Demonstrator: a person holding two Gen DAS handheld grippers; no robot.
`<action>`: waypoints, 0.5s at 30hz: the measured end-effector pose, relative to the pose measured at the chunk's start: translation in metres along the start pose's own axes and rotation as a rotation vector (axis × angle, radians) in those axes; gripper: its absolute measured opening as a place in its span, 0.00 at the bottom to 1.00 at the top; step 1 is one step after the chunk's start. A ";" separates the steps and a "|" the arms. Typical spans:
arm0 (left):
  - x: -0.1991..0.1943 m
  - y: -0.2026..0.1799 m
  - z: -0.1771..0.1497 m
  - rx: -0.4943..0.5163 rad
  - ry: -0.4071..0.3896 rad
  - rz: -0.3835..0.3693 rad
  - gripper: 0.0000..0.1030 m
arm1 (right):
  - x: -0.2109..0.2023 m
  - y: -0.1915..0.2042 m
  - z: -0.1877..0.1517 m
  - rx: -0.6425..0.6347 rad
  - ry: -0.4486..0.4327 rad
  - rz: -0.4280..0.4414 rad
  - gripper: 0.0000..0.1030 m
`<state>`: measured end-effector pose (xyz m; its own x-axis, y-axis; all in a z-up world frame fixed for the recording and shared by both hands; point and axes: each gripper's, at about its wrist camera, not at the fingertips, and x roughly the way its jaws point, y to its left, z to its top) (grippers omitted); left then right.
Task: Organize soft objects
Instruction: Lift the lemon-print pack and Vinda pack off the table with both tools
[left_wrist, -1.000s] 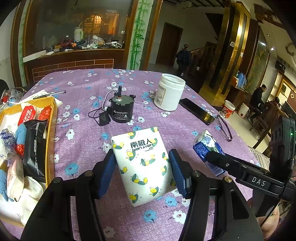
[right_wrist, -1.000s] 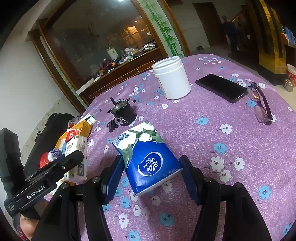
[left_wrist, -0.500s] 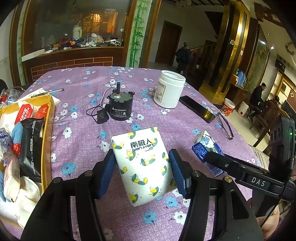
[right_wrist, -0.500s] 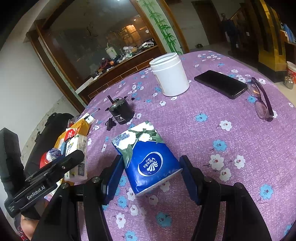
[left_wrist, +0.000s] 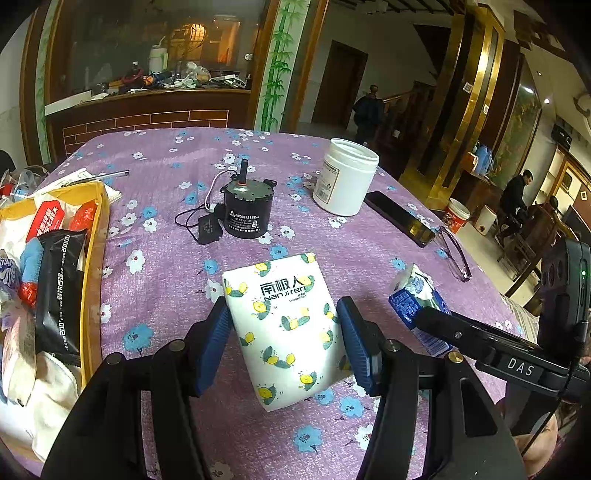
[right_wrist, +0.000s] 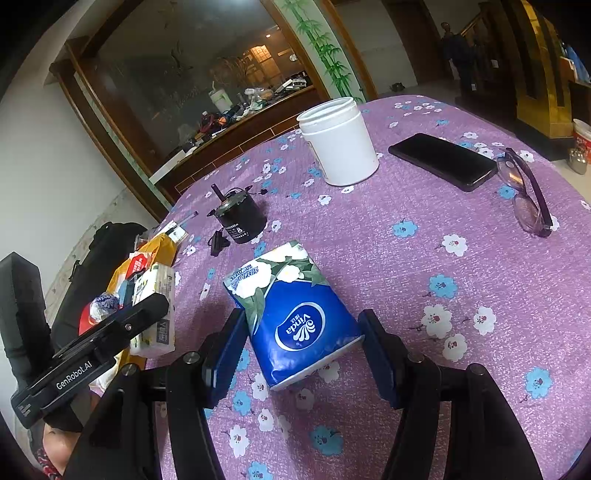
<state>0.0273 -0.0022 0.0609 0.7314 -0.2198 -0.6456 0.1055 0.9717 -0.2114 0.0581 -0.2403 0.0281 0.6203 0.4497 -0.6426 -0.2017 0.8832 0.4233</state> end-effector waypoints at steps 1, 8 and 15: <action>-0.001 0.001 0.000 -0.001 -0.001 -0.001 0.55 | 0.001 0.001 0.000 -0.001 0.002 0.001 0.62; -0.009 0.009 0.002 -0.015 -0.015 -0.008 0.55 | 0.001 0.011 -0.001 -0.019 0.005 0.009 0.62; -0.019 0.023 0.004 -0.040 -0.037 -0.011 0.55 | 0.001 0.024 -0.004 -0.045 0.010 0.020 0.62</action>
<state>0.0183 0.0249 0.0713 0.7552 -0.2259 -0.6154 0.0866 0.9649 -0.2479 0.0511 -0.2180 0.0354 0.6083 0.4687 -0.6406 -0.2479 0.8788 0.4076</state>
